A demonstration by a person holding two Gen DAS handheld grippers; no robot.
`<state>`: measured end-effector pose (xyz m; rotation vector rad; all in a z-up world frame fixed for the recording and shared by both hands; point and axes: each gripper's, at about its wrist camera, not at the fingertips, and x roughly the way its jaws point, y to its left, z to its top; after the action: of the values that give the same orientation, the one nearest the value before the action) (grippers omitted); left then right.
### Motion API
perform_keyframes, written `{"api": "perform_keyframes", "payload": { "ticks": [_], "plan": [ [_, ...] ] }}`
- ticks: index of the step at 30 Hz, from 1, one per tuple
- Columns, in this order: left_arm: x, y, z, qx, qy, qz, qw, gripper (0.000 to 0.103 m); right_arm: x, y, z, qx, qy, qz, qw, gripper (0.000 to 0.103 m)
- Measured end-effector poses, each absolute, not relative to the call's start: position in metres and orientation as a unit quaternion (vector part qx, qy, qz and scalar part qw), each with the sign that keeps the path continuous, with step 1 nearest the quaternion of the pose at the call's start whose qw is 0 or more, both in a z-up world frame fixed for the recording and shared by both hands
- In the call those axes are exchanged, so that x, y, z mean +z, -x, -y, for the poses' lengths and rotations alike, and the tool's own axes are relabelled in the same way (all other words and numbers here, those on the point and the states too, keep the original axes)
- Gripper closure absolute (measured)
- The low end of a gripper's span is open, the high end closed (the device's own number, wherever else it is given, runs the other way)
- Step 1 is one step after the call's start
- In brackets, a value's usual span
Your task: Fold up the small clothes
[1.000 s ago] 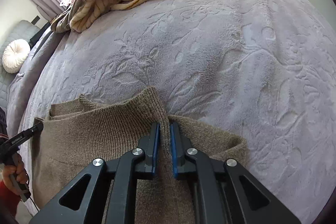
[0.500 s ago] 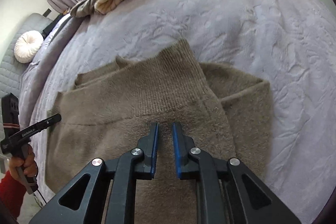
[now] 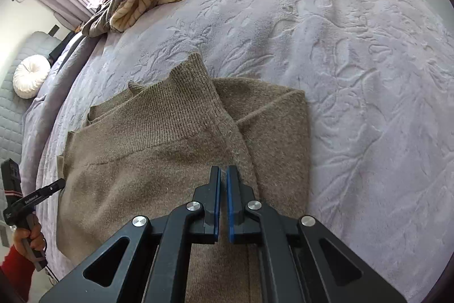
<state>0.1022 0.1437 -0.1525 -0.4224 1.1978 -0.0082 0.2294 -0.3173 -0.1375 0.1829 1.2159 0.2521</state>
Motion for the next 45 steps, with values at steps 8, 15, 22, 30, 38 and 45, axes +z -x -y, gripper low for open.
{"api": "perform_keyframes", "payload": {
  "ticks": [8, 15, 22, 30, 38, 45],
  "plan": [
    [-0.142, -0.062, -0.134, -0.003, 0.184, -0.581, 0.793, 0.091, -0.122, -0.189, 0.324, 0.11, -0.106, -0.574, 0.804, 0.097],
    [-0.124, -0.012, -0.143, 0.012, 0.217, -0.587, 0.78, 0.091, -0.113, -0.139, 0.325, 0.144, -0.179, -0.598, 0.768, 0.071],
    [-0.136, 0.027, -0.154, 0.034, 0.272, -0.601, 0.751, 0.091, -0.131, -0.092, 0.324, 0.145, -0.252, -0.623, 0.726, 0.047],
    [-0.156, 0.057, -0.176, 0.024, 0.419, -0.584, 0.695, 0.091, -0.152, -0.071, 0.355, 0.087, -0.335, -0.622, 0.702, 0.047],
    [-0.144, 0.061, -0.163, 0.044, 0.388, -0.566, 0.726, 0.013, -0.156, -0.074, 0.344, 0.099, -0.34, -0.622, 0.698, 0.047],
    [-0.171, 0.049, -0.173, 0.03, 0.499, -0.535, 0.681, 0.013, -0.161, -0.073, 0.359, 0.078, -0.38, -0.602, 0.698, 0.047]
  ]
}}
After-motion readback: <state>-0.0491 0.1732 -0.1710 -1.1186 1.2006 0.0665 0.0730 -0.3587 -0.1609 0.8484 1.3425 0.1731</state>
